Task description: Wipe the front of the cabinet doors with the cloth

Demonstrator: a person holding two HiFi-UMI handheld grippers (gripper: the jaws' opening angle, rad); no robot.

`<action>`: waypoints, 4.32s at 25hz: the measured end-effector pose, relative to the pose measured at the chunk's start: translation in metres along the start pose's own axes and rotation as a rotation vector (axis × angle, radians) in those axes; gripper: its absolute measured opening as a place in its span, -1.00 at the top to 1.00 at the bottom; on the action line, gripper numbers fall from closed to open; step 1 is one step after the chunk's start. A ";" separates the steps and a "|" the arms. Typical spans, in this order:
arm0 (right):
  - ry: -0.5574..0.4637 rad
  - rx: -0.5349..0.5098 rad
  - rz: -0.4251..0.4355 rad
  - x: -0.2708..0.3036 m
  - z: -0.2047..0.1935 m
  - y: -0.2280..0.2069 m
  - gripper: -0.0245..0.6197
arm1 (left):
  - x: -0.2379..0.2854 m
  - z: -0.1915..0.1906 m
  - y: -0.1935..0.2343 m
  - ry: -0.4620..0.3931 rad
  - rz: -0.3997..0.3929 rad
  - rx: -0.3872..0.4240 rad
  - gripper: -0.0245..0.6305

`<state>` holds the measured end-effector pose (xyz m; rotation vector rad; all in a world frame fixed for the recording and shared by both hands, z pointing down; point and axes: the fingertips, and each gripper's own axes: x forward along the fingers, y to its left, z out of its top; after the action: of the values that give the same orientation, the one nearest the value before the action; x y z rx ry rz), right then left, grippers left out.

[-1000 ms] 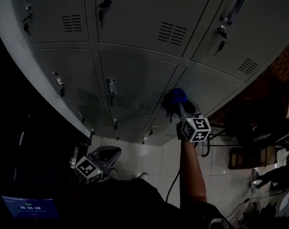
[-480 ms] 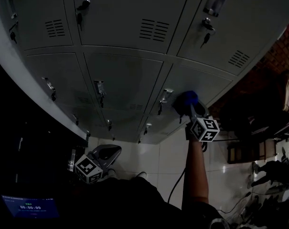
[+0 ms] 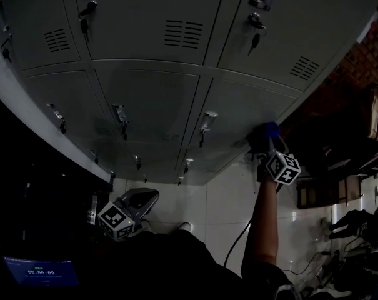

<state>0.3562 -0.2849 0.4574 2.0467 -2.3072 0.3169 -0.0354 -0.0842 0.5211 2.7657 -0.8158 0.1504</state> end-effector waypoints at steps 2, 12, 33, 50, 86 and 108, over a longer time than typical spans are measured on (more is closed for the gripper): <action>0.003 0.014 -0.005 -0.001 -0.002 -0.005 0.68 | 0.001 -0.001 -0.002 0.001 -0.001 -0.001 0.93; -0.031 -0.009 0.061 -0.013 -0.010 0.051 0.68 | -0.013 -0.005 -0.007 0.003 0.003 -0.002 0.93; 0.042 -0.159 0.397 0.047 -0.066 0.222 0.68 | -0.068 -0.007 0.011 -0.020 0.101 -0.025 0.93; 0.078 -0.082 0.084 0.023 -0.077 0.059 0.68 | -0.023 -0.005 0.008 0.006 0.036 -0.010 0.93; 0.132 -0.067 0.386 0.030 -0.153 0.245 0.68 | -0.050 -0.013 0.012 -0.003 0.086 -0.014 0.93; 0.190 -0.088 0.168 0.050 -0.165 0.127 0.68 | -0.038 -0.016 0.008 0.024 0.065 -0.022 0.93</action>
<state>0.2079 -0.2901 0.6111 1.7067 -2.3352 0.3895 -0.0718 -0.0663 0.5320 2.7129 -0.8967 0.1859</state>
